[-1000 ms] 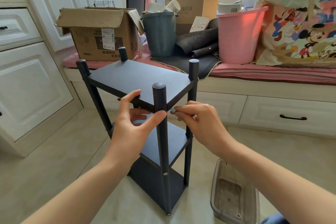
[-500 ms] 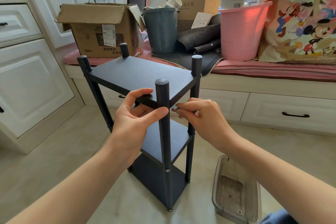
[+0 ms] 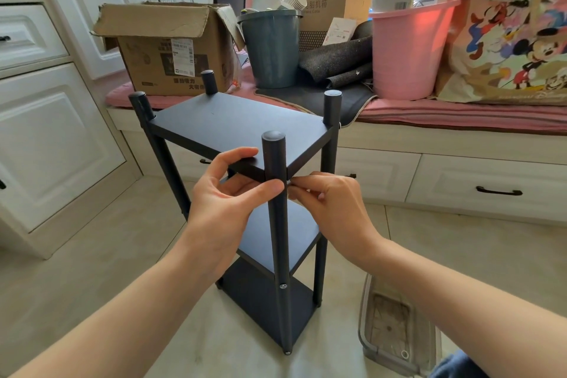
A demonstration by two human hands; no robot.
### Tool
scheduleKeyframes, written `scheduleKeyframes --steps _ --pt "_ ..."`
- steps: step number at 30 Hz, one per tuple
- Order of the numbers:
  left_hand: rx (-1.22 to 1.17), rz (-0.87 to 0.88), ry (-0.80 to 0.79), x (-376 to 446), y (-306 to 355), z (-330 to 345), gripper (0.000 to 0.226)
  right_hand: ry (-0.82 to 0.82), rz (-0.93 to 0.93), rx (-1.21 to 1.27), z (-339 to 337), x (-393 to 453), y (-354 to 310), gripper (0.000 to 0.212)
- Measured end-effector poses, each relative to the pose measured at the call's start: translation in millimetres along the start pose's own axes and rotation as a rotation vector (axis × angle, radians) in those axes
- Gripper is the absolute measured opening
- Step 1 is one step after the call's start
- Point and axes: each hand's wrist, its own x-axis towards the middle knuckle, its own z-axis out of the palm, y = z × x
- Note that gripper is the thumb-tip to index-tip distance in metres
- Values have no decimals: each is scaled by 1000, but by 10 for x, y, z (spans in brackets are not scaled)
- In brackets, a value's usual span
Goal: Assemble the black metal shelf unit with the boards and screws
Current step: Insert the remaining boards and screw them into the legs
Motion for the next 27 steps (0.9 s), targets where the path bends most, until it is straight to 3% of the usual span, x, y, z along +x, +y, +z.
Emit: scheduleKeyframes --steps 17,27 --pt "-24 24 -3 32 -34 -25 70 13 133 186 240 -1 -38 16" --pt "-26 7 -22 11 -24 -12 70 -34 124 163 -41 -19 51 19"
